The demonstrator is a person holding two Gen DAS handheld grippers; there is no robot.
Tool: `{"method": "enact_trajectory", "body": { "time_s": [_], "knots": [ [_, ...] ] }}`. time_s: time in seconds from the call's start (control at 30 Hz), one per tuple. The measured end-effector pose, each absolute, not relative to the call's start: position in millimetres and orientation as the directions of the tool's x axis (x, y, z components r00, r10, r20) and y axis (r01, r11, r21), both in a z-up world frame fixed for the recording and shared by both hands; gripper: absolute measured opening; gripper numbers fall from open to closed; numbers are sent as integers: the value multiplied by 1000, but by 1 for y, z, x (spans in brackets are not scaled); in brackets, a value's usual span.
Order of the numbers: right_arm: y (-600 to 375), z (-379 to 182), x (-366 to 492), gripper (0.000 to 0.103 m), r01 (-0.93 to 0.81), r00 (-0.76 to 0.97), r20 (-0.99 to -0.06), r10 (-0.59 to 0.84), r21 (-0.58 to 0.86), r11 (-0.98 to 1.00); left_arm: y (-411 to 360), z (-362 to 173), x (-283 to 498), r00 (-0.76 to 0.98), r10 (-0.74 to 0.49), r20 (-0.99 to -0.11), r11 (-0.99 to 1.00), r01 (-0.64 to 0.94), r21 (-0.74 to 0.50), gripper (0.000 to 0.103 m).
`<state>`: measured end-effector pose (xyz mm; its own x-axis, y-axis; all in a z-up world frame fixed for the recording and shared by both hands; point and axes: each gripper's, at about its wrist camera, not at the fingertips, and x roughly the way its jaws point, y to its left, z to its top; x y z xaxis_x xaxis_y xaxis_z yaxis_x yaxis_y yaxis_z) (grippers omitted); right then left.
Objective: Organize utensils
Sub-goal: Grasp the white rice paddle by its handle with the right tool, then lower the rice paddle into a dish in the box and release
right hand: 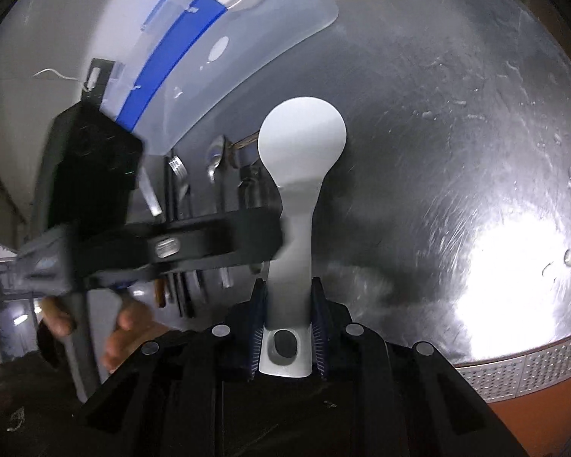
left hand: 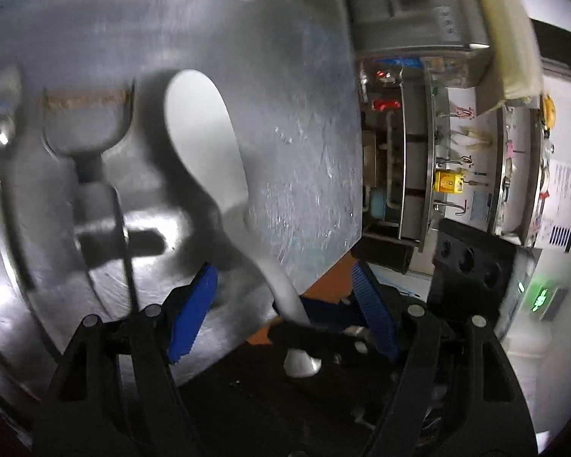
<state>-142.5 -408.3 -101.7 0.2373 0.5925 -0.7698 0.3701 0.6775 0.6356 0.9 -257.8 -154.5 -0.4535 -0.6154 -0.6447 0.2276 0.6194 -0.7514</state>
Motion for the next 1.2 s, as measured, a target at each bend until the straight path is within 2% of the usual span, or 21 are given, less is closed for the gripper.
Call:
{"method": "enact_trajectory", "body": {
  "time_s": [0.07,0.13,0.17,0.2,0.3,0.43,0.57,0.67,0.77,0.87,1.0,1.1,1.2],
  "knots": [
    [-410,-102,-155,24,360,237,-764,600,642,676,-262,-158,-1,-448,-604,-659,632,233,-739,67],
    [-398,-100,-153,24,356,234,-767,598,640,681,-267,-164,-4,-442,-575,-688,665,238,-708,50],
    [-400,-100,-151,24,355,233,-768,597,638,683,-270,-167,-6,-444,-555,-703,680,244,-691,29],
    [-397,-100,-153,24,356,234,-770,594,637,684,-271,-168,-9,-452,-545,-706,684,247,-686,22],
    [-399,-98,-165,24,359,238,-774,587,631,688,-281,-152,-19,-439,-565,-699,633,312,-708,16],
    [-402,-54,-168,24,313,302,-790,533,610,728,-297,-104,-27,-400,-624,-671,496,461,-736,12],
    [-411,13,-149,24,190,430,-782,451,567,802,-301,-28,-11,-292,-722,-627,368,605,-706,12],
    [-410,59,-95,24,59,509,-763,398,492,868,-296,23,26,-177,-775,-606,344,687,-641,12],
    [-409,73,-36,24,6,515,-773,370,435,900,-292,49,90,-72,-774,-629,404,708,-579,12],
    [-404,49,46,25,22,441,-819,367,419,908,-293,34,152,-75,-722,-687,486,652,-582,12],
    [-400,-11,114,25,101,296,-881,368,412,906,-303,-35,221,-135,-613,-779,628,515,-584,12],
    [-403,-55,136,25,174,200,-902,383,418,892,-313,-81,240,-218,-558,-801,673,446,-590,12],
    [-411,-82,144,25,233,146,-904,402,427,874,-319,-114,248,-287,-545,-788,692,377,-616,12]
  ]
}}
